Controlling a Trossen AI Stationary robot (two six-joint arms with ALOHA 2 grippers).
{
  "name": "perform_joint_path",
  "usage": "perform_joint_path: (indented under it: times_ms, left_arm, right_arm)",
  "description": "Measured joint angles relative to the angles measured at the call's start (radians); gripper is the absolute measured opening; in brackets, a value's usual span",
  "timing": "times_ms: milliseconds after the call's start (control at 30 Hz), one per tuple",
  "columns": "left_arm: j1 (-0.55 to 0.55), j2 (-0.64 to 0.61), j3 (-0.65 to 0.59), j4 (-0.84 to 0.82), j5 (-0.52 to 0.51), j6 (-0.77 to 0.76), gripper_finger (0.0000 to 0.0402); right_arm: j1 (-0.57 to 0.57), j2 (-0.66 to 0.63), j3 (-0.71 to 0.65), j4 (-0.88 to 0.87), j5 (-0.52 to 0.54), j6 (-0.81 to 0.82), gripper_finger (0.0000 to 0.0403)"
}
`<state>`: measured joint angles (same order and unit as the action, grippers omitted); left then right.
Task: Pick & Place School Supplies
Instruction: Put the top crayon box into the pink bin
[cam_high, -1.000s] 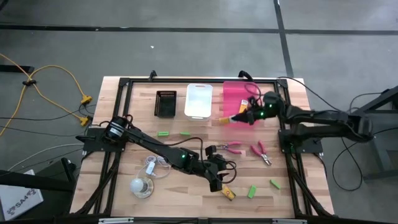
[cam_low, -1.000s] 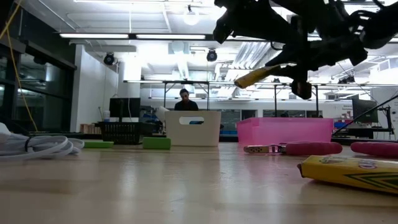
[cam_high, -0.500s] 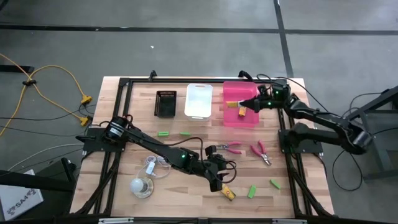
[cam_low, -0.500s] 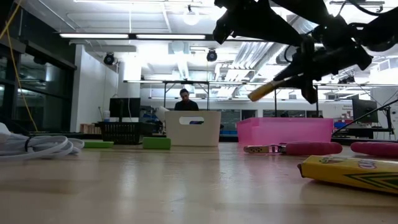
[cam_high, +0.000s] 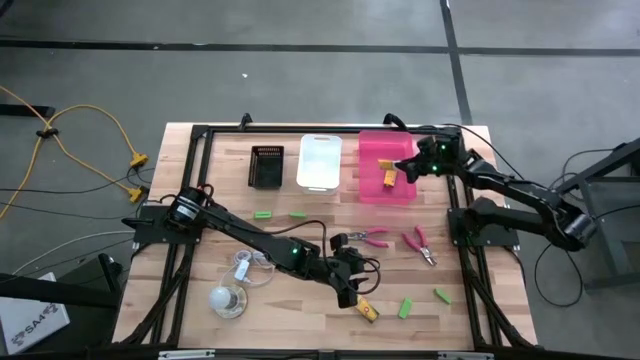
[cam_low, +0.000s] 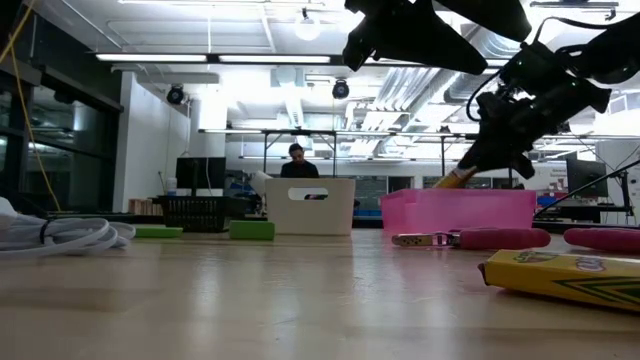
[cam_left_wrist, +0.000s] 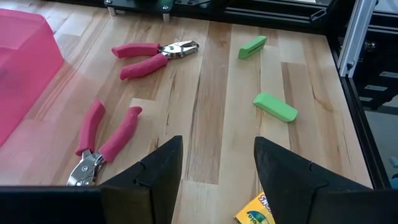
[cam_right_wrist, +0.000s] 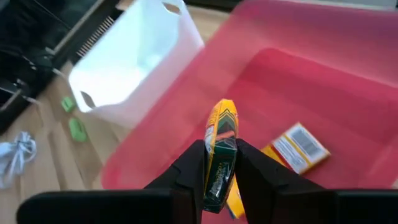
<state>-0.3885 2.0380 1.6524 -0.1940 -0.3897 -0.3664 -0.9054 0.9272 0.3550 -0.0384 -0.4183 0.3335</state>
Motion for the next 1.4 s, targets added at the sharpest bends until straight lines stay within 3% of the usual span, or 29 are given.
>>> perform_joint_path:
  times_ms: [333,800,1400]
  left_arm:
    - [0.000,0.000,0.000,0.000,0.000,0.000,0.0192]
    - [0.000,0.000,0.000,0.001,0.000,-0.003,0.0192]
    - [0.000,0.000,0.000,0.019,0.000,-0.008,0.0192]
  right_arm:
    - [0.079,0.000,0.000,-0.027,0.006,0.001,0.0070]
    - [0.231,0.000,0.000,-0.130,0.182,-0.025,0.0070]
    - [0.304,0.001,0.000,-0.092,0.185,-0.051,0.0070]
